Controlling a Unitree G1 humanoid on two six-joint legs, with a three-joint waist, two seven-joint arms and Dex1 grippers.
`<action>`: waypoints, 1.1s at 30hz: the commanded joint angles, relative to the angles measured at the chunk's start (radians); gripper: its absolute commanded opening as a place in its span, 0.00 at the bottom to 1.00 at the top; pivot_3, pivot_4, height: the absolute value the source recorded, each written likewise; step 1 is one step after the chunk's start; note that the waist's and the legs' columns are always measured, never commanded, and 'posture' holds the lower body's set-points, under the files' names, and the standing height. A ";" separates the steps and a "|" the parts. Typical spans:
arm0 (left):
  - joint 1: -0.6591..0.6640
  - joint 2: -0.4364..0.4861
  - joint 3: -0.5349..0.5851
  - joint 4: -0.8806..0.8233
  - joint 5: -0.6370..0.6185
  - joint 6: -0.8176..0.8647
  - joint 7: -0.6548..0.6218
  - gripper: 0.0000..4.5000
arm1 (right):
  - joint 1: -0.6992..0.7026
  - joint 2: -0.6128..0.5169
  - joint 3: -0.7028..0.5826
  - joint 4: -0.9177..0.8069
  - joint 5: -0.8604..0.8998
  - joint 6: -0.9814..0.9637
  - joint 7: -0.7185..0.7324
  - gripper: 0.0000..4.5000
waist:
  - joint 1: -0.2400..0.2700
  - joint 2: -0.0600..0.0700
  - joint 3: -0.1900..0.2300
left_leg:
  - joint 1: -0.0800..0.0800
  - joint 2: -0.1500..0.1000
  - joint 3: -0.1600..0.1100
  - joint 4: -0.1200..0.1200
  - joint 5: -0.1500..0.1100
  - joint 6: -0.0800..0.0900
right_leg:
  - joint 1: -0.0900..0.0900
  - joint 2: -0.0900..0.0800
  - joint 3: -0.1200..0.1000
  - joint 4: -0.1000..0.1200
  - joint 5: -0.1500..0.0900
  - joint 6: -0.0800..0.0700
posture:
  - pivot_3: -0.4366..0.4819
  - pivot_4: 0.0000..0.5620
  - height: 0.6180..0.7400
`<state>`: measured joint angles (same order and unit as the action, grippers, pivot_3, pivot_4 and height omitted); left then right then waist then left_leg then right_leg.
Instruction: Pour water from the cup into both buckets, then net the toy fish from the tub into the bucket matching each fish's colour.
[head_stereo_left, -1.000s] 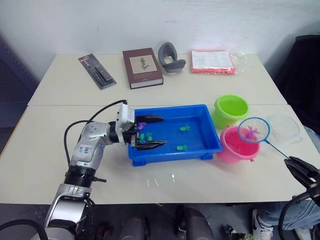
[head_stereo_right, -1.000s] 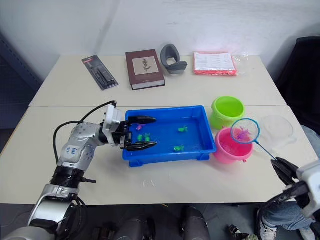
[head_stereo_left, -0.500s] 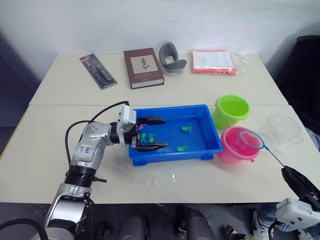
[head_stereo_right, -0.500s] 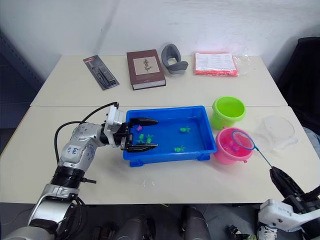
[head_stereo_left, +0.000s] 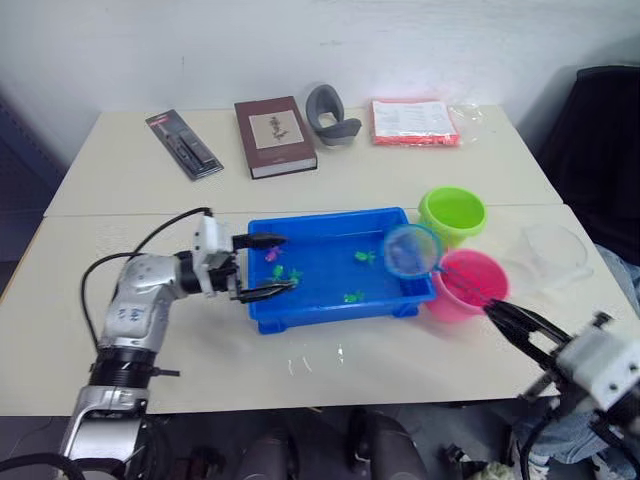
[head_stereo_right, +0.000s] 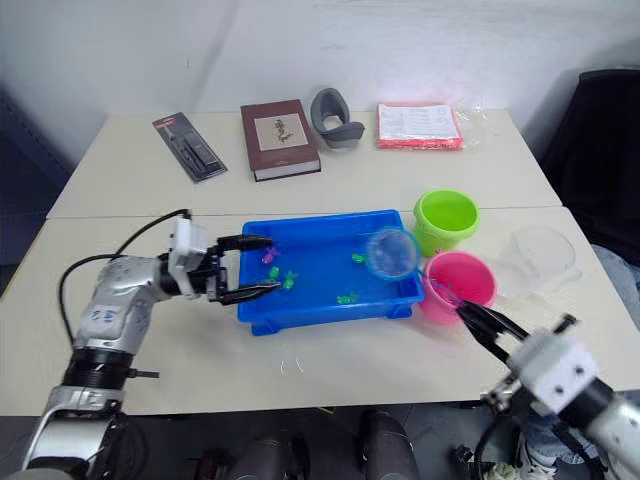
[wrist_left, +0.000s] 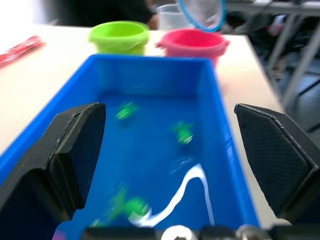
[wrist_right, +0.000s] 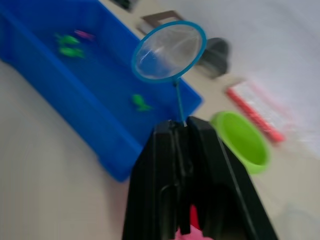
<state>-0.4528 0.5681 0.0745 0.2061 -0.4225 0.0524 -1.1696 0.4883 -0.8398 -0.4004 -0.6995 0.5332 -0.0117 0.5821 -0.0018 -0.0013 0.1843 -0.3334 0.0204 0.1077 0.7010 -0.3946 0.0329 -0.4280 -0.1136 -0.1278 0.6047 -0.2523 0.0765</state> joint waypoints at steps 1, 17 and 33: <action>0.039 0.035 0.068 -0.047 -0.010 -0.007 0.040 0.99 | -0.171 -0.066 0.076 -0.016 0.191 0.262 -0.037 0.00 | 0.002 0.000 0.000 | 0.000 -0.001 0.000 0.000 0.000 0.000 | 0.000 -0.001 -0.001 0.000 0.000 0.000 | 0.48 0.27 1.00; 0.233 0.165 0.167 -0.293 0.009 0.190 0.248 0.99 | -1.032 0.120 0.619 0.404 -0.030 0.861 -0.100 0.00 | 0.015 0.000 0.000 | -0.007 -0.001 -0.005 0.000 -0.001 0.000 | -0.002 -0.002 -0.009 0.000 0.000 -0.001 | 0.48 0.27 1.00; 0.223 0.176 0.123 -0.295 0.039 0.248 0.256 0.99 | -1.216 0.346 0.771 0.608 -0.264 0.864 -0.042 0.00 | -0.007 0.000 0.000 | -0.008 -0.001 -0.002 -0.001 0.000 -0.001 | -0.005 0.001 -0.008 0.002 0.000 -0.001 | 0.48 0.27 1.00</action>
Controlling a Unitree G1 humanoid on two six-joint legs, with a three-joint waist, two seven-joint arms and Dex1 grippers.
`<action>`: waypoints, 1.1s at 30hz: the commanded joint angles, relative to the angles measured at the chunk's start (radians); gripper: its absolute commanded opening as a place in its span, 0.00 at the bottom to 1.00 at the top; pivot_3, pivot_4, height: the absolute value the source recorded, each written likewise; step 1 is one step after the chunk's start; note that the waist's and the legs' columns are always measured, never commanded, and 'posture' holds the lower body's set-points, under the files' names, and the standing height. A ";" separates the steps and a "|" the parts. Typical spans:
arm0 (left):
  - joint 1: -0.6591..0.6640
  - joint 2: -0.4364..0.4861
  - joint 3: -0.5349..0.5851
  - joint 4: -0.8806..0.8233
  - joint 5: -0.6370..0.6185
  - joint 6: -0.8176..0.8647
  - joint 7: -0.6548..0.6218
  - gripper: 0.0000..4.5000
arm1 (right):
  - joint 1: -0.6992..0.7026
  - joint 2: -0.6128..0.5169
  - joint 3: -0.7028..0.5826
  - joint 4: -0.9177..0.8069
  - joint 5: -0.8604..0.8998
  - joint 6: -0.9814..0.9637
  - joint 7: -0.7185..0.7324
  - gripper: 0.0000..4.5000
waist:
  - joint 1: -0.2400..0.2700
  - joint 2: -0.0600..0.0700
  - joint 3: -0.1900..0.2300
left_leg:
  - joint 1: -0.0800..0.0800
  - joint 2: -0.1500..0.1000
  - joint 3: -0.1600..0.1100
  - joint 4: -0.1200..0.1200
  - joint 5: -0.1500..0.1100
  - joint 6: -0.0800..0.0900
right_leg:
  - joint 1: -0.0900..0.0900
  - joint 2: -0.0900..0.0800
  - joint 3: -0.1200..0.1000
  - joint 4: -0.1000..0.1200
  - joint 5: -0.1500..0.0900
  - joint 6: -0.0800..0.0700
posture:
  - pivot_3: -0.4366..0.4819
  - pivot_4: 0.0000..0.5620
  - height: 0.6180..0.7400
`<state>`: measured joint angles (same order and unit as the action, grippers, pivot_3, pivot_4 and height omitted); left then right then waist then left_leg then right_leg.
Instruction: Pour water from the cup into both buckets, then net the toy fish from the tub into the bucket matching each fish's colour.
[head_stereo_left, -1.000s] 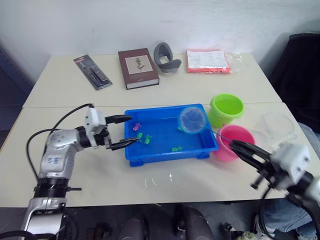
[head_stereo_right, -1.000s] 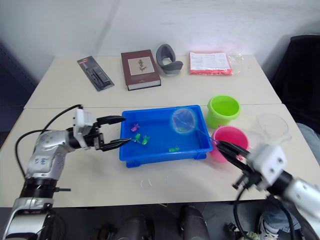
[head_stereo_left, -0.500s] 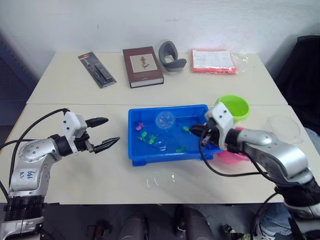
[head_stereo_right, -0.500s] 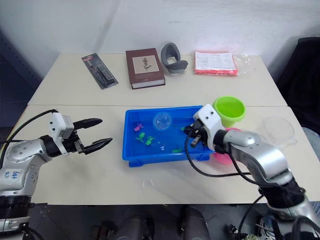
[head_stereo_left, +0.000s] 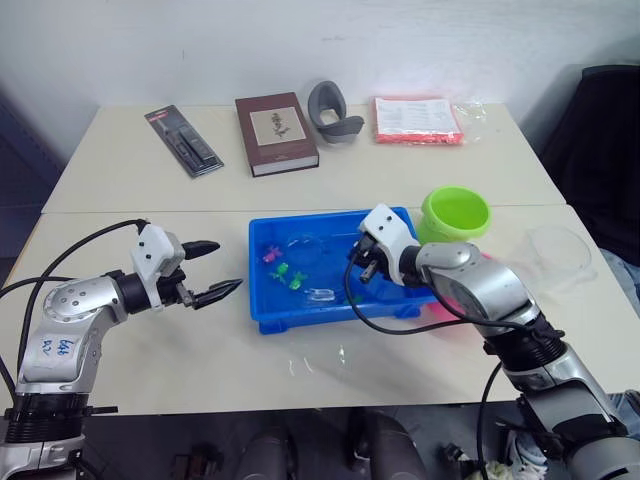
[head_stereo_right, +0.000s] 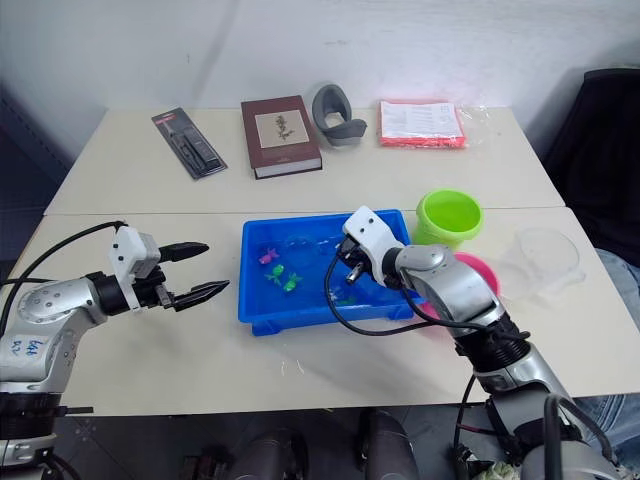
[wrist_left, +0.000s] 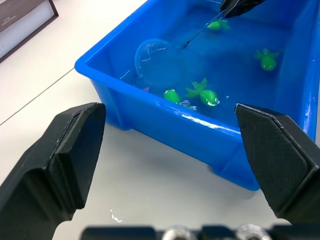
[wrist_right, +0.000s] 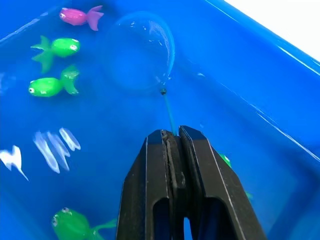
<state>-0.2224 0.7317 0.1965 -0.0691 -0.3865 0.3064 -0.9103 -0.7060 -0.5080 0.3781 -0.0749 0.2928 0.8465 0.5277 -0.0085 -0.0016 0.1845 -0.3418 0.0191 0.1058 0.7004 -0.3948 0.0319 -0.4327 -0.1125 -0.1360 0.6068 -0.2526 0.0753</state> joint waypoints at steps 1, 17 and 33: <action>-0.009 0.011 -0.002 -0.017 0.003 -0.007 -0.004 0.99 | -0.025 0.022 -0.006 -0.016 -0.029 0.010 0.016 0.00 | 0.000 0.000 0.000 | 0.000 0.000 0.000 0.000 0.000 0.000 | 0.000 0.000 0.000 0.000 0.000 0.000 | 0.48 0.27 1.00; -0.005 -0.004 -0.013 0.009 0.003 -0.017 -0.008 0.99 | -0.108 0.142 -0.047 0.031 -0.011 0.150 0.077 0.00 | -0.020 0.000 0.000 | 0.000 0.000 0.000 -0.001 0.000 0.000 | -0.001 0.000 0.000 0.000 0.000 0.000 | 0.48 0.27 1.00; 0.007 -0.005 -0.007 0.025 0.003 -0.034 -0.009 0.99 | -0.077 0.160 -0.243 -0.072 0.141 0.358 0.067 0.00 | -0.020 0.000 0.000 | -0.011 -0.002 0.000 0.002 0.001 0.000 | -0.013 0.001 -0.001 0.004 0.000 0.000 | 0.48 0.27 1.00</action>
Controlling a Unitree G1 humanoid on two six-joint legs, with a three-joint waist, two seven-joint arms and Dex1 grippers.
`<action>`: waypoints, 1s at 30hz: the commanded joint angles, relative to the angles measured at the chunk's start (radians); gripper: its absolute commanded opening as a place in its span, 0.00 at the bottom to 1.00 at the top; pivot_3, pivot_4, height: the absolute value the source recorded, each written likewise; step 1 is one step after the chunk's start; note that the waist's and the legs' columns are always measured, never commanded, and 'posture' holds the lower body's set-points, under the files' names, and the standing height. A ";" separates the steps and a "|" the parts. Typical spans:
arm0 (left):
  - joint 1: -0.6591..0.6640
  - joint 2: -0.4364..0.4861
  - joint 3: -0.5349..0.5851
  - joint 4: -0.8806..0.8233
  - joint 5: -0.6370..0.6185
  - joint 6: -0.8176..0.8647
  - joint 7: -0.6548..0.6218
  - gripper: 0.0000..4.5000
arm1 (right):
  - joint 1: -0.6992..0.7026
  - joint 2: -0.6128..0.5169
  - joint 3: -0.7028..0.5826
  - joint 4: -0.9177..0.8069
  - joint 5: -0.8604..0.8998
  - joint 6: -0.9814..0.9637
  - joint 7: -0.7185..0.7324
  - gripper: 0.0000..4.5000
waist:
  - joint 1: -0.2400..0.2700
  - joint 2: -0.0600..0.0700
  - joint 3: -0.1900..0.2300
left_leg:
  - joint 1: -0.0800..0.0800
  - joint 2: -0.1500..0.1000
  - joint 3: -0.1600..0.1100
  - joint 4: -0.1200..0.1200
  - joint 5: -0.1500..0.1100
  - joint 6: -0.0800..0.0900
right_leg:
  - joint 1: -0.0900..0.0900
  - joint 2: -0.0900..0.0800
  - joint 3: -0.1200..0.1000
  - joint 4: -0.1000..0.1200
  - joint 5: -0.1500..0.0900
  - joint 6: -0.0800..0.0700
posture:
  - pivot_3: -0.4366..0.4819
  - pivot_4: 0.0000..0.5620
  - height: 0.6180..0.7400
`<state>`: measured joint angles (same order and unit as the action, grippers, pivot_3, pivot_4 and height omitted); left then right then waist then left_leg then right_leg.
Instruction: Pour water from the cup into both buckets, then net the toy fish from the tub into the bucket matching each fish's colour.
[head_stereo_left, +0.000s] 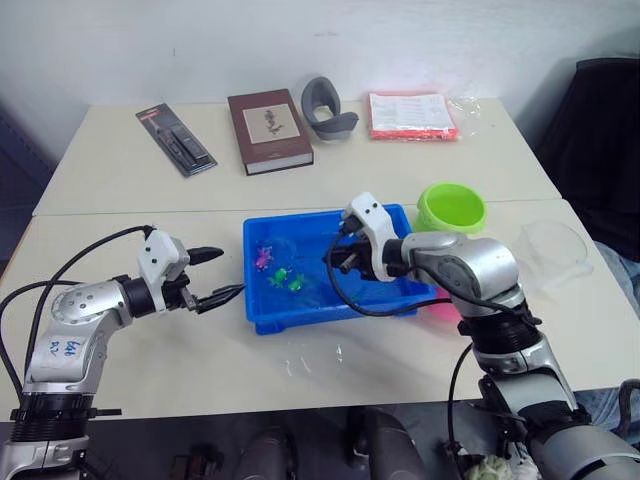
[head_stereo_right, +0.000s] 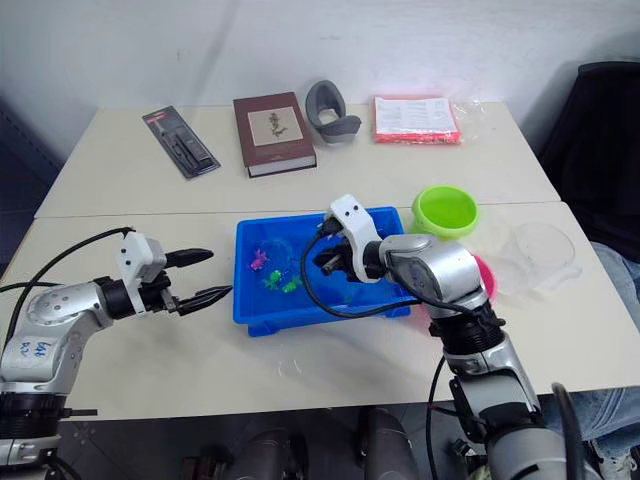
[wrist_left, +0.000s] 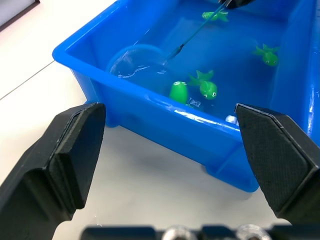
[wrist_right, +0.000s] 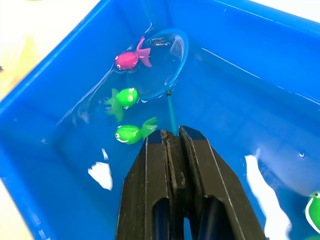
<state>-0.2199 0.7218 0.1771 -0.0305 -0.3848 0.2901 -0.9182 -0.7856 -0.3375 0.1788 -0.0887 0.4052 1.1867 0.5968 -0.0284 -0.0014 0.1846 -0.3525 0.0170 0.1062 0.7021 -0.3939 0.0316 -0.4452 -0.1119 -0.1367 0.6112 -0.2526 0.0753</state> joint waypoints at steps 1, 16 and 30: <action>0.005 0.005 0.012 -0.012 0.001 -0.019 -0.001 0.99 | 0.005 -0.016 -0.046 -0.062 0.030 0.020 -0.002 0.00 | 0.000 0.000 0.000 | 0.000 0.000 0.000 0.000 0.000 0.000 | 0.000 0.000 0.000 0.000 0.000 0.000 | 0.48 0.27 1.00; 0.003 0.009 0.012 -0.006 0.003 -0.030 -0.008 0.99 | 0.049 -0.018 -0.110 -0.102 0.101 0.054 0.009 0.00 | 0.000 0.000 0.000 | 0.000 0.000 0.000 0.000 0.000 0.000 | 0.000 0.000 0.000 0.000 0.000 0.000 | 0.48 0.27 1.00; -0.040 0.006 -0.005 0.007 -0.111 -0.004 -0.183 0.99 | 0.268 -0.136 -0.424 -0.424 0.374 0.270 0.013 0.00 | 0.004 0.000 0.000 | 0.000 -0.001 0.000 0.000 0.001 0.001 | 0.000 0.000 0.000 0.000 0.000 0.001 | 0.48 0.27 1.00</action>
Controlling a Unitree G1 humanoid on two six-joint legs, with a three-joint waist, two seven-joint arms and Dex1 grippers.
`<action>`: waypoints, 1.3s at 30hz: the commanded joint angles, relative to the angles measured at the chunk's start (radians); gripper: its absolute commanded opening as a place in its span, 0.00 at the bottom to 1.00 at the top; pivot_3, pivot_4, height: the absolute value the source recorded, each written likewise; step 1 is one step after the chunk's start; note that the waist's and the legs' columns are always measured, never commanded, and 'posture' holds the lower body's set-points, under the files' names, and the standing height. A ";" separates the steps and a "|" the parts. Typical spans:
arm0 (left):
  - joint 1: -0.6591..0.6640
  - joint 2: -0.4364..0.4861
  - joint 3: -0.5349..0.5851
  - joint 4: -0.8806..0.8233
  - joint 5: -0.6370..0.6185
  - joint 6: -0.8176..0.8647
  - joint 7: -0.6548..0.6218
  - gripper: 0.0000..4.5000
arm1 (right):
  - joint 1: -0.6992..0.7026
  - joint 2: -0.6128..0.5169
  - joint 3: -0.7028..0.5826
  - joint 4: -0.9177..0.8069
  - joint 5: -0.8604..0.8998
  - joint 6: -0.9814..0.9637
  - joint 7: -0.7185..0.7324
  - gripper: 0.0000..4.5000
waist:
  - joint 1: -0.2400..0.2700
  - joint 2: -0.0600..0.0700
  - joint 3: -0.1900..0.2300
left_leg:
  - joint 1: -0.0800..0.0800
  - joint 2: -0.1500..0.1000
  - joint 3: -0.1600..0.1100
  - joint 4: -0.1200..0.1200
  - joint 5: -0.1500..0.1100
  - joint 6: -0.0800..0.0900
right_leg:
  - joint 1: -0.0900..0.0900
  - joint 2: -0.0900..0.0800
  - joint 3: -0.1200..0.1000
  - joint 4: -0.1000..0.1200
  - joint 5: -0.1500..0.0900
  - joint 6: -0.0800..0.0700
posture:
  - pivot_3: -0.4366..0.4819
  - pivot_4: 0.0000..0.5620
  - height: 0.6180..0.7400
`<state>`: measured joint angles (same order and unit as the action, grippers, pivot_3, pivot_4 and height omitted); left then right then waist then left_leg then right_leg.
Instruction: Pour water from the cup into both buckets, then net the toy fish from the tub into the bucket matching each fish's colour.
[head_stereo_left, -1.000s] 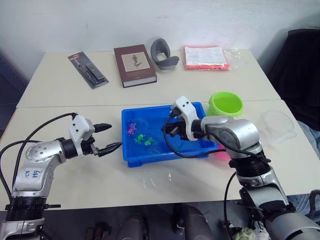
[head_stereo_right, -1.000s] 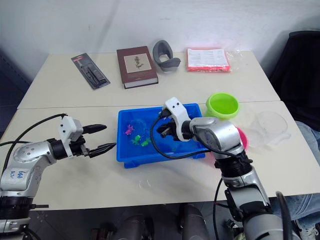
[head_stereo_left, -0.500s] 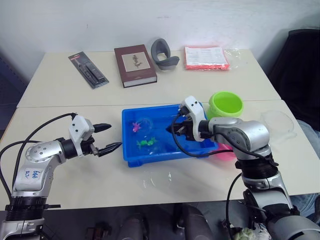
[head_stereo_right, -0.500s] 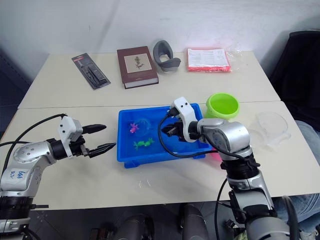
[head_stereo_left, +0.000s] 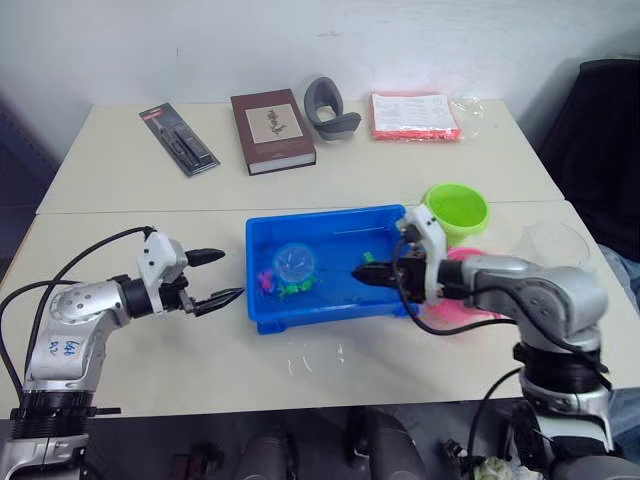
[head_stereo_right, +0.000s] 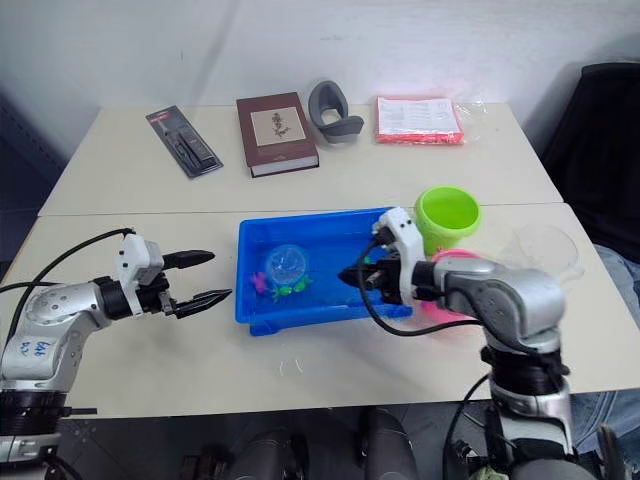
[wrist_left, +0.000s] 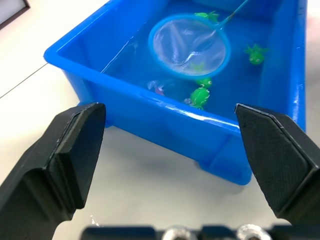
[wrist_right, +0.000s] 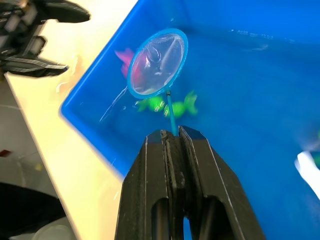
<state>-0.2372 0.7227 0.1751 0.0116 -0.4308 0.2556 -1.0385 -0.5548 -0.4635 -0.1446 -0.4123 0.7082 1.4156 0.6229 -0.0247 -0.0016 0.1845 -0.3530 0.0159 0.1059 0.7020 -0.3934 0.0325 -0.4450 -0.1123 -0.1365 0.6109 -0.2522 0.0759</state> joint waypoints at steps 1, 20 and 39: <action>-0.034 0.001 -0.009 -0.029 -0.067 0.035 -0.068 0.99 | 0.065 -0.008 -0.141 -0.130 0.091 0.069 -0.024 0.00 | 0.000 0.000 0.000 | 0.000 0.000 0.000 0.000 0.000 0.000 | 0.000 0.000 0.000 0.000 0.000 0.000 | 0.48 0.27 1.00; -0.053 0.071 -0.004 0.112 0.023 -0.071 -0.115 0.99 | -0.041 -0.053 0.131 -0.042 -0.102 -0.149 -0.183 0.00 | -0.003 0.000 0.000 | 0.002 -0.001 0.003 0.000 0.001 0.000 | -0.001 0.001 0.000 0.001 0.000 0.001 | 0.48 0.27 1.00; 0.013 0.102 0.039 0.040 0.011 -0.025 -0.099 0.99 | -0.176 0.019 0.346 -0.013 -0.205 -0.165 -0.180 0.00 | -0.003 0.000 0.000 | 0.000 -0.001 0.002 0.000 0.001 0.000 | -0.001 0.000 -0.001 0.001 0.000 0.001 | 0.48 0.27 1.00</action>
<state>-0.2374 0.8107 0.1808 0.0853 -0.4040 0.2292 -1.1434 -0.7203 -0.4440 0.2323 -0.3592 0.4726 1.2248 0.4282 -0.0274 -0.0019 0.1843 -0.3526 0.0152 0.1074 0.7018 -0.3924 0.0329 -0.4458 -0.1126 -0.1370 0.6115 -0.2518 0.0767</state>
